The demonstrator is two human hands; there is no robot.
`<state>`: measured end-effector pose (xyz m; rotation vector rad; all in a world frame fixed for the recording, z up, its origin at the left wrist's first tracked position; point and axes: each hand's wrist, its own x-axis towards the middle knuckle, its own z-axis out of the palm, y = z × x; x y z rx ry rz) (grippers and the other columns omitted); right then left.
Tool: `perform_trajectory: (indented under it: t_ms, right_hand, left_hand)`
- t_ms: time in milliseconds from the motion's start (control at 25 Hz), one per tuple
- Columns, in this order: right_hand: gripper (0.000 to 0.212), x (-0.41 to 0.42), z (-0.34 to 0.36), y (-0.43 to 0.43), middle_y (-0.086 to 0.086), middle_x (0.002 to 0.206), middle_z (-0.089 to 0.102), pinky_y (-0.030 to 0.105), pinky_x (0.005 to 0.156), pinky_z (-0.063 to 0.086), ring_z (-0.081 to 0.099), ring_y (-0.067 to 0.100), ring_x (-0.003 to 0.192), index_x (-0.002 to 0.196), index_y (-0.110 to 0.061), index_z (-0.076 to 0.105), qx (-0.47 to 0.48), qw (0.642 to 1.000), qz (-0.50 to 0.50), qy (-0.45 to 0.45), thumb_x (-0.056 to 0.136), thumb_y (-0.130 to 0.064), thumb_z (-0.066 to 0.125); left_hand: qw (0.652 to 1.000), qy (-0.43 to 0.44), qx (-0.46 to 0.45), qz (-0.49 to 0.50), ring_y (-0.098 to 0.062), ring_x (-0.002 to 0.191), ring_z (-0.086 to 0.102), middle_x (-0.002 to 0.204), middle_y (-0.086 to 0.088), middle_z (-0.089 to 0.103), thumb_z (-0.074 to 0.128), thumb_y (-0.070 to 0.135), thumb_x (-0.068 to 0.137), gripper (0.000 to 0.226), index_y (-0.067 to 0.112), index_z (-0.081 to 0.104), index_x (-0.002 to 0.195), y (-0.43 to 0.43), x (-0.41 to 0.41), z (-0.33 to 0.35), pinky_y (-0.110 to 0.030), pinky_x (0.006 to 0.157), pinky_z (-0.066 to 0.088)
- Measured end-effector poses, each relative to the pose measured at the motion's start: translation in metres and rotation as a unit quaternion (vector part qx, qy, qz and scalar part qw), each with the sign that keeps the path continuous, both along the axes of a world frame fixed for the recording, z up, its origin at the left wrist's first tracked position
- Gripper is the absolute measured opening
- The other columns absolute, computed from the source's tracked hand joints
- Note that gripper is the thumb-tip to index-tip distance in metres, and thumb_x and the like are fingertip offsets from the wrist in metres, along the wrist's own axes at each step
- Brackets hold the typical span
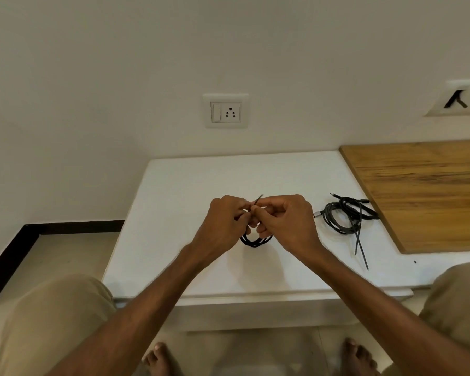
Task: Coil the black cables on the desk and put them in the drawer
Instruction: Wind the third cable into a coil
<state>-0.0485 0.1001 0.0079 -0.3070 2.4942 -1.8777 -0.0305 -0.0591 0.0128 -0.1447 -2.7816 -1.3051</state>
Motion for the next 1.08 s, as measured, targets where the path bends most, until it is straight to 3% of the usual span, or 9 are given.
perform_trajectory:
  t_ms: [120, 360, 440, 560, 720, 840, 960, 1080]
  right_hand:
    - [0.012, -0.001, 0.004, 0.0, 0.004, 0.065, 0.076, 0.033, 0.052, 0.062, 0.072, 0.02, 0.051, 0.099, -0.01, 0.081, -0.012, 1.0, -0.006, 0.023, 0.088, -0.009, 0.075]
    - [0.015, 0.003, 0.003, 0.0, 0.005, 0.067, 0.077, 0.036, 0.053, 0.063, 0.073, 0.024, 0.053, 0.097, -0.017, 0.082, -0.007, 1.0, 0.009, 0.022, 0.089, -0.009, 0.073]
    - [0.016, 0.004, 0.005, -0.001, 0.005, 0.067, 0.076, 0.037, 0.054, 0.063, 0.072, 0.024, 0.053, 0.096, -0.02, 0.082, -0.019, 0.999, 0.003, 0.032, 0.088, -0.009, 0.073]
    - [0.009, 0.004, 0.009, -0.001, 0.002, 0.066, 0.076, 0.033, 0.053, 0.062, 0.072, 0.019, 0.051, 0.094, -0.015, 0.082, -0.018, 0.998, -0.021, 0.061, 0.087, -0.011, 0.077]
    - [0.012, 0.007, 0.008, -0.002, 0.003, 0.068, 0.076, 0.037, 0.055, 0.063, 0.072, 0.021, 0.053, 0.092, -0.015, 0.082, -0.017, 0.999, -0.004, 0.047, 0.088, -0.007, 0.074]
    - [0.009, 0.006, 0.007, -0.001, 0.002, 0.068, 0.077, 0.031, 0.054, 0.062, 0.073, 0.017, 0.054, 0.097, -0.011, 0.081, -0.027, 0.998, -0.004, 0.054, 0.089, -0.01, 0.076]
    - [0.025, 0.003, 0.007, 0.0, 0.002, 0.073, 0.078, 0.032, 0.061, 0.064, 0.075, 0.013, 0.059, 0.113, -0.006, 0.076, 0.001, 0.998, -0.017, 0.053, 0.089, -0.014, 0.077]
    - [0.023, -0.001, 0.005, 0.003, 0.006, 0.073, 0.078, 0.039, 0.071, 0.066, 0.077, 0.015, 0.062, 0.107, -0.002, 0.076, 0.016, 0.999, -0.044, -0.014, 0.084, -0.009, 0.079]
  left_hand:
    - [1.0, -0.02, -0.015, -0.007, -0.011, 0.059, 0.072, 0.073, -0.002, 0.076, 0.057, 0.008, 0.098, 0.024, 0.007, 0.077, 0.085, -0.001, -0.001, -0.004, -0.013, 0.06, 0.052]
    - [0.999, 0.039, 0.009, -0.001, -0.005, 0.056, 0.07, 0.07, 0.004, 0.075, 0.056, 0.003, 0.097, 0.027, 0.016, 0.078, 0.1, 0.0, 0.001, 0.004, -0.008, 0.058, 0.049]
    - [0.999, 0.038, 0.001, 0.0, -0.005, 0.057, 0.069, 0.07, 0.003, 0.075, 0.055, 0.003, 0.096, 0.028, 0.015, 0.08, 0.096, -0.001, 0.001, 0.004, -0.012, 0.059, 0.05]
    - [1.0, 0.008, 0.004, 0.006, -0.006, 0.057, 0.07, 0.072, 0.001, 0.076, 0.055, 0.005, 0.096, 0.027, 0.013, 0.08, 0.088, -0.001, 0.0, 0.004, -0.014, 0.059, 0.05]
    - [0.998, 0.059, 0.008, -0.008, -0.004, 0.058, 0.07, 0.071, 0.005, 0.074, 0.054, 0.002, 0.097, 0.03, 0.015, 0.08, 0.099, -0.002, 0.001, 0.007, -0.016, 0.06, 0.054]
    - [0.998, 0.057, 0.015, -0.002, -0.002, 0.057, 0.068, 0.066, 0.009, 0.072, 0.054, 0.003, 0.098, 0.028, 0.012, 0.081, 0.092, -0.001, 0.001, 0.004, -0.013, 0.06, 0.052]
    - [0.998, 0.055, 0.039, 0.012, -0.002, 0.055, 0.068, 0.067, 0.011, 0.073, 0.059, 0.01, 0.1, 0.024, 0.012, 0.081, 0.091, -0.002, 0.0, 0.002, -0.014, 0.062, 0.054]
    - [0.994, 0.048, 0.085, 0.037, -0.007, 0.057, 0.07, 0.075, 0.0, 0.078, 0.062, 0.01, 0.098, 0.019, 0.009, 0.081, 0.096, -0.009, -0.006, 0.002, -0.024, 0.067, 0.06]
